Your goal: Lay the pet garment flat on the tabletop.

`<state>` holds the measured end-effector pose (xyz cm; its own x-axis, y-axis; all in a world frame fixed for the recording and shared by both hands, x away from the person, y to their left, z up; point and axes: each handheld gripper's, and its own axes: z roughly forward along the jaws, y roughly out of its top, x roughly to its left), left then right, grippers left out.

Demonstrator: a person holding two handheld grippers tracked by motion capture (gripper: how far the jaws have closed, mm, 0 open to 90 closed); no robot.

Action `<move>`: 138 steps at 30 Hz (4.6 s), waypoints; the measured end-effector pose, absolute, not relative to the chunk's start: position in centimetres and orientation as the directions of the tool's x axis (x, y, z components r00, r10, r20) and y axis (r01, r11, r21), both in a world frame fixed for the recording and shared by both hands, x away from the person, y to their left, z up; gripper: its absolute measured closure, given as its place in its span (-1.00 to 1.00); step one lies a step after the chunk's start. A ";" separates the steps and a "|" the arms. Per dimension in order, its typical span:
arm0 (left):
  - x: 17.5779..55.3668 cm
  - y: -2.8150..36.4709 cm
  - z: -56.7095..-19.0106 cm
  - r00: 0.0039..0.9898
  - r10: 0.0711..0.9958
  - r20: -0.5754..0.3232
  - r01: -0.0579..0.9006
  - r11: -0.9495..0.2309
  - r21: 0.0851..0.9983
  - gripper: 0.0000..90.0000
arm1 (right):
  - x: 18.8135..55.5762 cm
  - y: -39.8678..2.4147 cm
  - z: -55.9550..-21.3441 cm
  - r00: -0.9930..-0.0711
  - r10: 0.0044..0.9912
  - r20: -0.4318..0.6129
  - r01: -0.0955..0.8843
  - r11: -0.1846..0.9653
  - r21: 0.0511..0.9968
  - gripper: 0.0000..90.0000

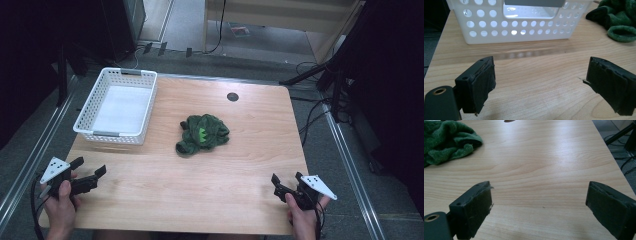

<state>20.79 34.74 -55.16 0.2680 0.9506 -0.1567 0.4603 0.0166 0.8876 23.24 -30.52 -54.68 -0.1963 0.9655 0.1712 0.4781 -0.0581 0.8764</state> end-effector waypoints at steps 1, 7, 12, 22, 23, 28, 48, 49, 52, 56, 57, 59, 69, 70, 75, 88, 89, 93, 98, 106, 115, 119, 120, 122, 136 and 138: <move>20.8 34.7 -55.2 0.268 0.951 -0.157 0.460 0.017 0.888 -0.81 | 23.3 -30.5 -54.7 -0.196 0.965 0.174 0.483 -0.059 0.874 -0.84; 20.8 34.7 -55.2 0.272 0.949 -0.159 0.460 0.017 0.888 -0.81 | 23.4 -30.4 -54.6 -0.189 0.971 0.145 0.481 -0.037 0.876 -0.78; 20.8 34.7 -55.2 0.272 0.950 -0.154 0.457 0.013 0.889 -0.81 | 23.4 -29.8 -54.2 -0.205 0.963 0.174 0.492 -0.052 0.869 -0.74; 20.9 34.6 -55.2 0.275 0.950 -0.148 0.459 0.005 0.888 -0.81 | 24.0 -24.6 -49.2 -0.347 0.908 0.234 0.501 -0.032 0.865 -0.93; 20.9 34.6 -55.2 0.277 0.950 -0.144 0.459 0.001 0.888 -0.81 | 24.1 -24.1 -48.8 -0.364 0.903 0.230 0.498 -0.020 0.867 -0.96; 21.0 34.5 -55.2 0.281 0.949 -0.143 0.466 -0.005 0.885 -0.81 | 24.8 -20.8 -47.5 -0.435 0.876 0.209 0.484 0.031 0.875 -1.00; 21.2 34.4 -55.2 0.285 0.947 -0.147 0.476 -0.007 0.879 -0.81 | 32.9 -6.0 -49.4 -0.557 0.830 0.015 0.474 0.303 0.827 -1.00; 21.2 34.5 -55.2 0.286 0.947 -0.145 0.476 -0.009 0.879 -0.81 | 33.1 -5.7 -49.5 -0.557 0.830 0.006 0.472 0.311 0.825 -1.00; 21.2 34.5 -55.2 0.286 0.947 -0.146 0.476 -0.008 0.879 -0.81 | 33.8 -4.9 -49.8 -0.555 0.832 -0.014 0.465 0.324 0.824 -1.00; 21.2 34.4 -55.2 0.285 0.948 -0.143 0.479 -0.012 0.878 -0.81 | 35.0 -3.6 -50.7 -0.548 0.833 -0.076 0.457 0.375 0.807 -1.00; 21.2 34.4 -55.2 0.285 0.948 -0.143 0.479 -0.012 0.878 -0.81 | 35.0 -3.6 -50.7 -0.548 0.833 -0.076 0.457 0.375 0.807 -1.00; 21.2 34.4 -55.2 0.285 0.948 -0.143 0.479 -0.011 0.878 -0.81 | 35.6 -3.1 -52.0 -0.533 0.840 -0.098 0.489 0.401 0.775 -0.92; 21.3 34.5 -55.2 0.283 0.948 -0.147 0.484 -0.009 0.875 -0.81 | 35.5 -3.0 -54.3 -0.525 0.833 -0.172 0.447 0.443 0.777 0.35; 21.3 34.5 -55.2 0.283 0.948 -0.147 0.484 -0.009 0.875 -0.81 | 35.5 -3.0 -54.3 -0.525 0.833 -0.172 0.447 0.443 0.777 0.35; 21.2 34.4 -55.1 0.280 0.950 -0.139 0.472 -0.010 0.881 -0.81 | 35.0 -5.1 -52.6 -0.498 0.860 -0.107 0.409 0.342 0.846 0.84; 20.9 30.9 -51.1 0.388 0.899 -0.203 0.418 0.024 0.908 -0.80 | 28.4 -10.3 -45.3 -0.558 0.830 0.004 0.298 0.195 0.934 0.85; 20.8 29.9 -50.4 0.411 0.890 -0.197 0.405 0.016 0.914 -0.80 | 27.8 -10.6 -44.9 -0.571 0.821 0.020 0.297 0.184 0.937 0.85; 20.9 26.1 -47.6 0.504 0.845 -0.178 0.361 -0.019 0.932 -0.80 | 25.2 -11.0 -43.4 -0.614 0.787 0.060 0.301 0.163 0.940 0.85; 21.6 22.1 -46.8 0.587 0.786 -0.195 0.352 -0.031 0.935 -0.80 | 22.4 -9.7 -42.8 -0.695 0.718 0.034 0.287 0.234 0.929 0.83; 22.6 18.9 -50.2 0.607 0.779 -0.160 0.408 -0.132 0.904 -0.62 | 22.3 -9.0 -45.1 -0.749 0.659 0.074 0.331 0.275 0.903 0.79; 23.1 18.0 -51.8 0.709 0.662 -0.244 0.443 -0.147 0.885 0.00 | 22.3 -9.0 -45.5 -0.770 0.632 0.093 0.334 0.274 0.902 0.78; 22.8 17.4 -51.9 0.742 0.626 -0.241 0.426 -0.161 0.890 -0.10 | 22.4 -9.3 -45.5 -0.769 0.632 0.101 0.332 0.260 0.907 0.77; 22.7 17.1 -51.9 0.744 0.622 -0.244 0.427 -0.162 0.890 -0.15 | 22.4 -9.2 -45.6 -0.768 0.631 0.108 0.338 0.256 0.906 0.76; 22.7 16.9 -52.0 0.731 0.646 -0.218 0.422 -0.177 0.889 -0.03 | 22.4 -9.1 -45.7 -0.775 0.622 0.109 0.337 0.261 0.904 0.76; 22.8 17.6 -52.0 0.755 0.598 -0.268 0.437 -0.155 0.886 0.53 | 22.9 -9.7 -45.8 -0.757 0.644 0.112 0.344 0.246 0.906 0.70; 22.6 17.4 -51.7 0.763 0.595 -0.253 0.416 -0.153 0.896 0.02 | 22.9 -9.6 -45.8 -0.757 0.644 0.109 0.341 0.247 0.907 0.70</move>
